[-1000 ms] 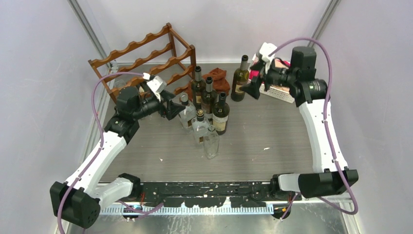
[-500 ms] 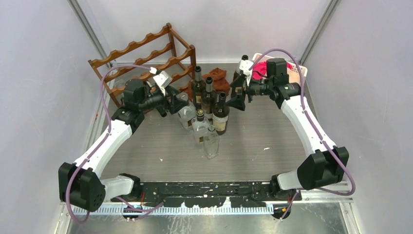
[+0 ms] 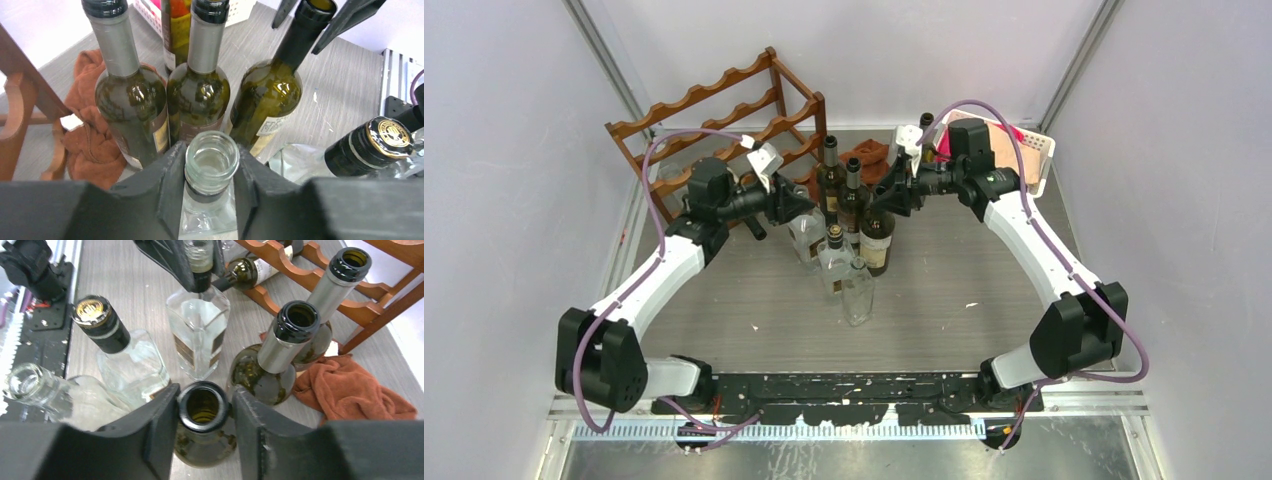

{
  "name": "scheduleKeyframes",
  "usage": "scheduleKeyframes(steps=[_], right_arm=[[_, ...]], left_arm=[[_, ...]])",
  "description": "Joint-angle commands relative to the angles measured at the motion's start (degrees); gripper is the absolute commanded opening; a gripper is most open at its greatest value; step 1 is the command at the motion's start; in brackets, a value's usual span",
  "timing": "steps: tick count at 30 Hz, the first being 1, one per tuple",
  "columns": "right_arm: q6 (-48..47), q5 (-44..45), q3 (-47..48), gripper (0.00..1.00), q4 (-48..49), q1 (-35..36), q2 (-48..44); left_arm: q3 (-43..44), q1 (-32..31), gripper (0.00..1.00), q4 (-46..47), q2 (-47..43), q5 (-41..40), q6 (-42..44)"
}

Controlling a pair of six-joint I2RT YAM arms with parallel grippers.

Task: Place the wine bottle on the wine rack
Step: Adjust the wine bottle at the center of the board.

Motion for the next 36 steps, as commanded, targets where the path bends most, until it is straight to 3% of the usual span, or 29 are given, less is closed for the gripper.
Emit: scheduleKeyframes(steps=[1,3,6,8,12,19,29,36], right_arm=[[0.03,-1.32,0.13,0.41,2.98,0.46,-0.91],[-0.80,-1.18,0.14,0.33,2.46,0.37,-1.46],[-1.70,-1.07,0.05,0.21,1.66,0.05,-2.36],[-1.58,-0.90,0.05,0.15,1.66,-0.66,-3.11],[-0.69,0.14,0.49,0.07,1.68,-3.21,-4.19],[-0.34,2.53,1.67,0.04,0.65,-10.33,-4.67],[2.41,8.93,4.89,0.04,3.82,-19.57,-0.71],[3.73,13.30,7.85,0.04,6.35,-22.06,3.58]], left_arm=[[2.81,0.18,0.32,5.08,1.39,3.20,-0.64],[3.12,0.18,0.24,5.71,1.99,3.54,-0.91],[3.98,0.18,0.06,6.43,2.37,3.45,-0.76],[4.57,0.18,0.00,6.54,2.23,2.66,0.10],[5.44,0.23,0.00,5.17,1.83,-1.35,4.79],[9.06,0.63,0.00,6.50,5.09,-6.35,7.91],[14.40,3.07,0.00,10.52,11.03,-7.59,7.47],[16.78,5.88,0.00,12.33,14.22,-8.55,7.74]])
